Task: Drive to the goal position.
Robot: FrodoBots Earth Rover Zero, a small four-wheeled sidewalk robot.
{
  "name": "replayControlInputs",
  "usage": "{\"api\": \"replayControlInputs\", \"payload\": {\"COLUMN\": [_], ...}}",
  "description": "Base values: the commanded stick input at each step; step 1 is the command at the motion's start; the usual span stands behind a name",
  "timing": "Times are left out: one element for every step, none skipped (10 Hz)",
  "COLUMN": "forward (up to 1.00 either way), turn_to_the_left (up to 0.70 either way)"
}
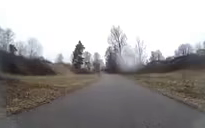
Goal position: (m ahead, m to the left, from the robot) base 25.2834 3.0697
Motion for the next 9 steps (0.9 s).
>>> {"api": "replayControlInputs", "payload": {"forward": [0.70,0.70,0.70,0.70,0.70,0.70,0.70,0.70,0.70], "turn_to_the_left": [0.00,0.00,0.00,0.00,0.00,0.00,0.00,0.00,0.00]}}
